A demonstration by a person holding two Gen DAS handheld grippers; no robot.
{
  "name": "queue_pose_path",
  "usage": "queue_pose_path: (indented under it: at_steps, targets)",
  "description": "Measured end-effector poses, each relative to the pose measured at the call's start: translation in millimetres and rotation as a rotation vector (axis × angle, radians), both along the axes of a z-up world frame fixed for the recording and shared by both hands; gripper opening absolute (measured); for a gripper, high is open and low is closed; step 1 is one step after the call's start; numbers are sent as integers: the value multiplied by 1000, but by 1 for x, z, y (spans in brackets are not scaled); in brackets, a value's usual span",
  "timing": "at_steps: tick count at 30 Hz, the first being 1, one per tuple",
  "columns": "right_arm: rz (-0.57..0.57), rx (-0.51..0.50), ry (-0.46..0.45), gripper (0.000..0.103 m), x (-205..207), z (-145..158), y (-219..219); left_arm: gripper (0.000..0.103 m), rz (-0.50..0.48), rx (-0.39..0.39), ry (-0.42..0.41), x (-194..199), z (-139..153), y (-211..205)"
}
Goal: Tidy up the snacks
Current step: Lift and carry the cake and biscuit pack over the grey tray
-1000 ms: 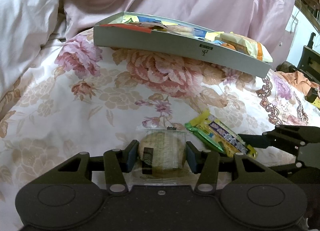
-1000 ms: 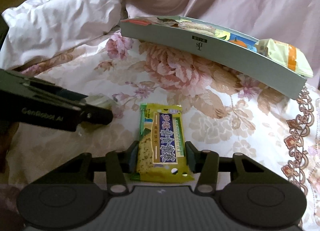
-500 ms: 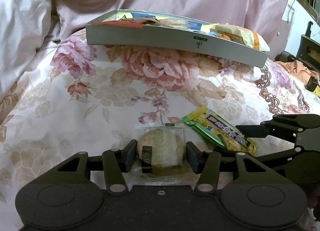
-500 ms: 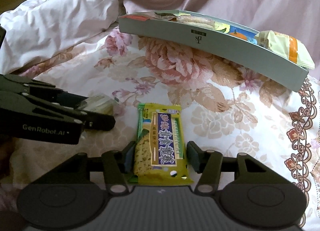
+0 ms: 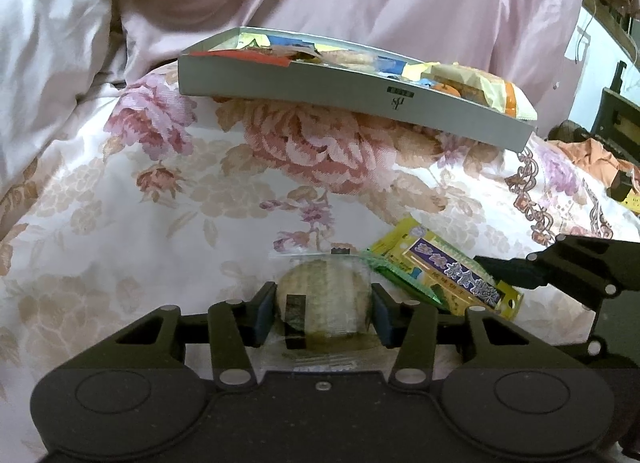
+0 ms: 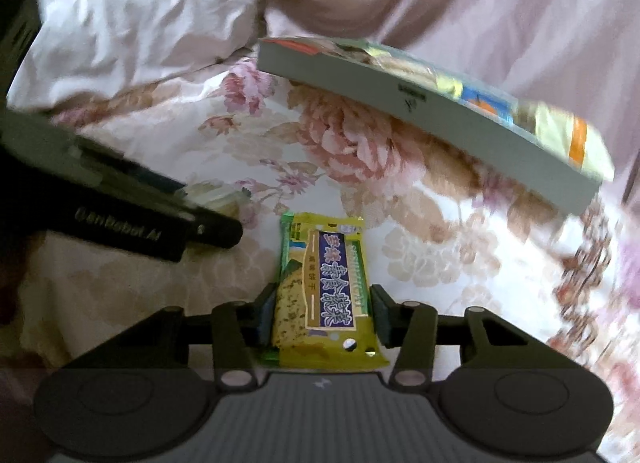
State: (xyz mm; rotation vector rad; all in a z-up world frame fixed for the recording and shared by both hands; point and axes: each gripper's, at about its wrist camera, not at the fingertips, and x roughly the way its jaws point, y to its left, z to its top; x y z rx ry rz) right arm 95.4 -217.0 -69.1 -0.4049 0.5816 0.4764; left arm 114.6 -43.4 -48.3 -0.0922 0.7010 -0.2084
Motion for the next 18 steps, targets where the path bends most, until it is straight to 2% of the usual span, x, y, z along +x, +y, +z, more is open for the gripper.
queue_pose_path:
  at_steps: [5, 15, 18]
  targets:
    - [58, -146, -140, 52, -17, -5, 13, 51, 16, -1, -8, -1, 1, 0]
    - [58, -256, -271, 52, -28, -7, 10, 51, 34, 2, -61, -7, 12, -2]
    - [50, -259, -309, 52, -31, -3, 6, 51, 61, -33, -59, -6, 19, -1]
